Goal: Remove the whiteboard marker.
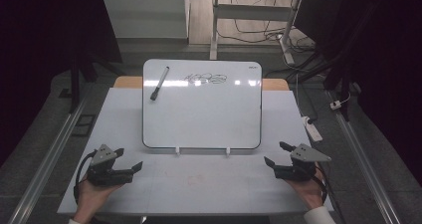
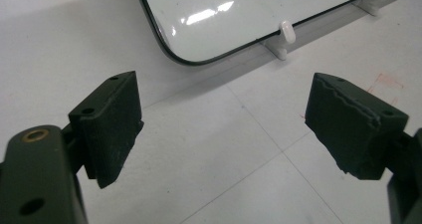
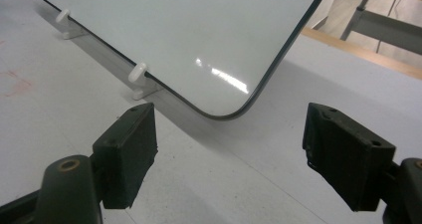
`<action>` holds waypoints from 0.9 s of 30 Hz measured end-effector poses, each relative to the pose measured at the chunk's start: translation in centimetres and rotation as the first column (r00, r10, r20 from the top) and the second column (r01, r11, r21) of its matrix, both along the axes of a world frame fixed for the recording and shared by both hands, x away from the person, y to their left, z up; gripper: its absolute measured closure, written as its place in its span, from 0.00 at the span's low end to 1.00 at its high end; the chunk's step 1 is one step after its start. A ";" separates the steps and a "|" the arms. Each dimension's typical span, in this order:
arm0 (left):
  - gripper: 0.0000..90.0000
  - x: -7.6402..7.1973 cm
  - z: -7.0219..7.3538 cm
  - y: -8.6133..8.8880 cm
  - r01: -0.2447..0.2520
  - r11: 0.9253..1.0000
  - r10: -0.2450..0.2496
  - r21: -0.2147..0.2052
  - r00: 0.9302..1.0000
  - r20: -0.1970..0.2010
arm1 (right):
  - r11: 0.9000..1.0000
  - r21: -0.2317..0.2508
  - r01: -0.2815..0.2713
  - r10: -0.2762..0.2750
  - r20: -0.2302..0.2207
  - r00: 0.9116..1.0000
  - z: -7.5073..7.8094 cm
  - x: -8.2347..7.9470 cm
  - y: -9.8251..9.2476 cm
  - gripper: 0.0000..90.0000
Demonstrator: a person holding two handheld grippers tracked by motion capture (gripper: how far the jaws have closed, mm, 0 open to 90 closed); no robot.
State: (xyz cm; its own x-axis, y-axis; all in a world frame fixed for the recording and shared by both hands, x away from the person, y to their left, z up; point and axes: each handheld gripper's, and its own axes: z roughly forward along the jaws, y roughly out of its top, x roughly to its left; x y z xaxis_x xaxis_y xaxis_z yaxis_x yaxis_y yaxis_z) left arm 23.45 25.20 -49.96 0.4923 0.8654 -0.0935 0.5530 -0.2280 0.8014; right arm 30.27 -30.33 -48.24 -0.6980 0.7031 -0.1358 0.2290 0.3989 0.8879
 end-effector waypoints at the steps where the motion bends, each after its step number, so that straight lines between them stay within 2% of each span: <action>1: 0.17 0.0 0.0 0.0 0.001 1.000 -0.001 -0.004 1.000 -0.003 | 1.000 -0.005 -0.002 0.002 0.001 1.000 -0.1 0.0 0.0 0.23; 13: 0.17 -0.1 -0.2 -0.1 -0.023 1.000 0.023 -0.008 1.000 -0.012 | 0.999 -0.038 0.003 -0.003 -0.010 1.000 -0.3 -0.1 -0.3 0.25; 18: 0.18 -0.6 0.2 -0.4 -0.030 0.999 0.030 0.023 1.000 -0.005 | 0.999 -0.047 0.004 -0.004 -0.006 1.000 -0.4 -0.3 -0.1 0.26; 24: 0.19 -0.5 0.6 -0.3 -0.049 0.999 0.049 0.024 0.999 -0.007 | 0.999 -0.038 -0.001 0.000 -0.021 1.000 -0.6 -0.1 0.0 0.27; 27: 0.20 -0.3 1.4 -0.3 -0.056 0.998 0.056 0.036 0.998 0.001 | 0.999 -0.040 -0.005 0.004 -0.018 1.000 -0.6 0.1 0.1 0.27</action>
